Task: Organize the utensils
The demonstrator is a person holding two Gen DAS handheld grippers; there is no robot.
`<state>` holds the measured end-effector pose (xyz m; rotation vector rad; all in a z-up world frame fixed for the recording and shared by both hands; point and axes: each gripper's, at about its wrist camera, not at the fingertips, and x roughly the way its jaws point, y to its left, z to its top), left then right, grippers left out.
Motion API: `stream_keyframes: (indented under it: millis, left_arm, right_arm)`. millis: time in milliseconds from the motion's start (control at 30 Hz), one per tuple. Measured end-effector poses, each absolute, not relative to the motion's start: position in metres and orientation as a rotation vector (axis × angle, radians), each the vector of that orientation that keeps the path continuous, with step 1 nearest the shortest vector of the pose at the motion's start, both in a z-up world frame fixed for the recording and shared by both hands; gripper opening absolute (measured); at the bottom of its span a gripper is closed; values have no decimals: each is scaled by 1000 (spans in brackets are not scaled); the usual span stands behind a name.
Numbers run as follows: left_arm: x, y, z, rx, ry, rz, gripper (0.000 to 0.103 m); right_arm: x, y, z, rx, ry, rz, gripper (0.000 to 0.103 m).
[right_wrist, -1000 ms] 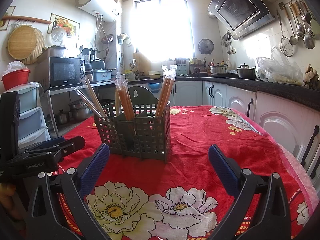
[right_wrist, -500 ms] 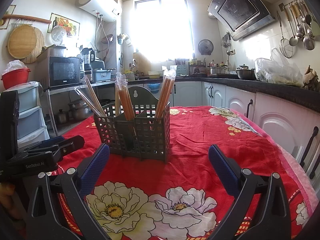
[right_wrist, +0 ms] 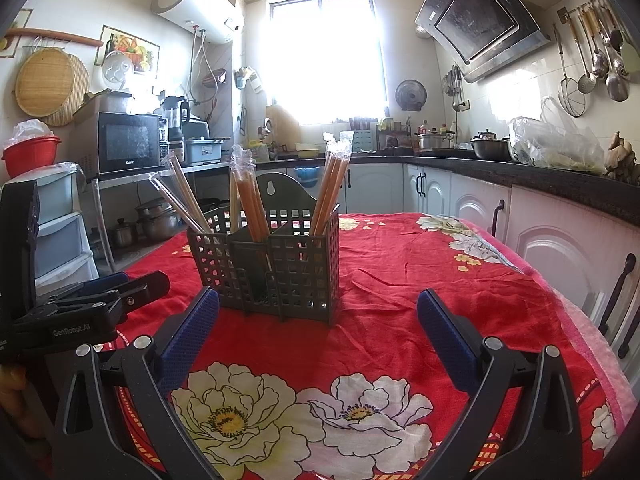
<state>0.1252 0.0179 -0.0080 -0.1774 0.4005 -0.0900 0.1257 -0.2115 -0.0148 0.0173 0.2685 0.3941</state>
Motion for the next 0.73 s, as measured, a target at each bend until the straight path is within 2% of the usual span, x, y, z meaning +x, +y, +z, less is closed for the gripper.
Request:
stream_keyframes:
  millis: [400,533,733]
  left_arm:
    - [129,26,-9,-199,453,-50,92]
    - [141,60,-2,-204,574,53,93]
    - [183,159,-12,-217,737,314,92]
  right_arm:
    - [129,-216,-15,21,290,387,97]
    - [163,-249,-7,20,425,277,97]
    - [264,-327,-28,-29,768,-1,97]
